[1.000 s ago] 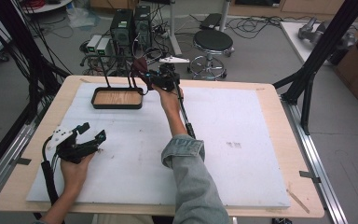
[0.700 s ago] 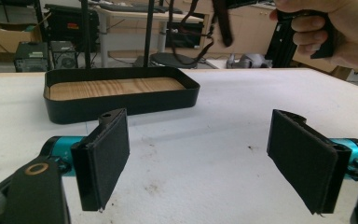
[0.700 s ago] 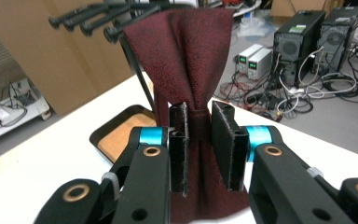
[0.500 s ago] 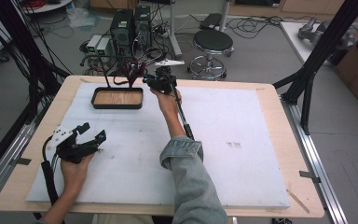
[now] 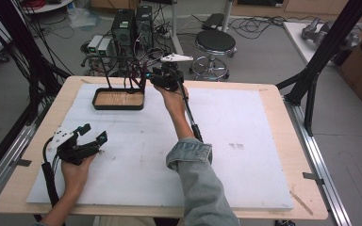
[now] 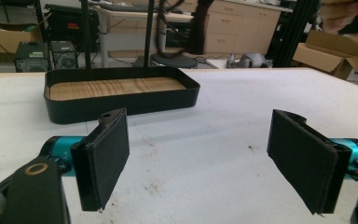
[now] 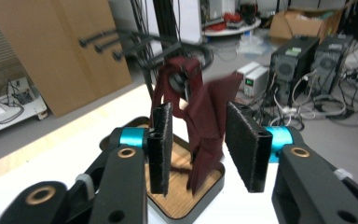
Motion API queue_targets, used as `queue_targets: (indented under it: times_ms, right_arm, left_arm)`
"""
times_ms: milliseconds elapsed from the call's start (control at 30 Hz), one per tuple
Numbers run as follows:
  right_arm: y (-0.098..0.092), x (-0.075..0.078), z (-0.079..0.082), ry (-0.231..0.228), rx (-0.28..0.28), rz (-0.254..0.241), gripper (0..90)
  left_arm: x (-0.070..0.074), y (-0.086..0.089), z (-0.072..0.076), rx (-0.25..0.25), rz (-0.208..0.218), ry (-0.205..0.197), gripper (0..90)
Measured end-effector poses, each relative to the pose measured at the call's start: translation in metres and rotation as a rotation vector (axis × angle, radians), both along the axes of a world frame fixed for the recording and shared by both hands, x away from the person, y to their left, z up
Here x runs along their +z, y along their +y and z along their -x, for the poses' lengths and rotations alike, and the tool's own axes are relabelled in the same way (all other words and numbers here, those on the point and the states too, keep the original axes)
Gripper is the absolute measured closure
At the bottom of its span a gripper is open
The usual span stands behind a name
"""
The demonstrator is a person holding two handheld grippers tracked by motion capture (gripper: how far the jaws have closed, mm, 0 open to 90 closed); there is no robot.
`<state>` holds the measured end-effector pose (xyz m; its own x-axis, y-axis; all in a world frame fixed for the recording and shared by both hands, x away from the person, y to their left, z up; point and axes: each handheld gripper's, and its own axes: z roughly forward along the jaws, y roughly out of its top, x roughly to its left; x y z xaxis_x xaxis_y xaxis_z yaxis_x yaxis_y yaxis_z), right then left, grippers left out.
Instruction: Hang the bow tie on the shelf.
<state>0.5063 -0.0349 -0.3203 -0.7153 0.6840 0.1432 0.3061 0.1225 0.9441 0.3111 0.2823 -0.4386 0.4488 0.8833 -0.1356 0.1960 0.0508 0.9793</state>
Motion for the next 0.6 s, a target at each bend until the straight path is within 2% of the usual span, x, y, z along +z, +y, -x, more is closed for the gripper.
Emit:
queue_targets:
  times_ms: [200, 300, 467, 600]
  right_arm:
    - [-0.022, 0.024, 0.014, -0.066, -0.011, -0.031, 53.3]
    - [-0.036, 0.035, 0.021, -0.094, -0.031, -0.047, 44.7]
    - [-0.064, 0.048, 0.03, -0.114, -0.083, -0.052, 33.8]
    - [-0.088, 0.059, 0.039, -0.135, -0.118, -0.059, 30.6]
  left_arm:
    - [0.0, 0.001, -0.002, 0.0, 0.008, 0.009, 21.0]
    - [0.0, 0.001, -0.002, 0.004, 0.006, 0.008, 20.8]
    - [0.0, 0.001, -0.003, 0.009, 0.017, 0.009, 20.8]
    - [0.0, 0.001, -0.002, 0.011, 0.011, 0.009, 20.8]
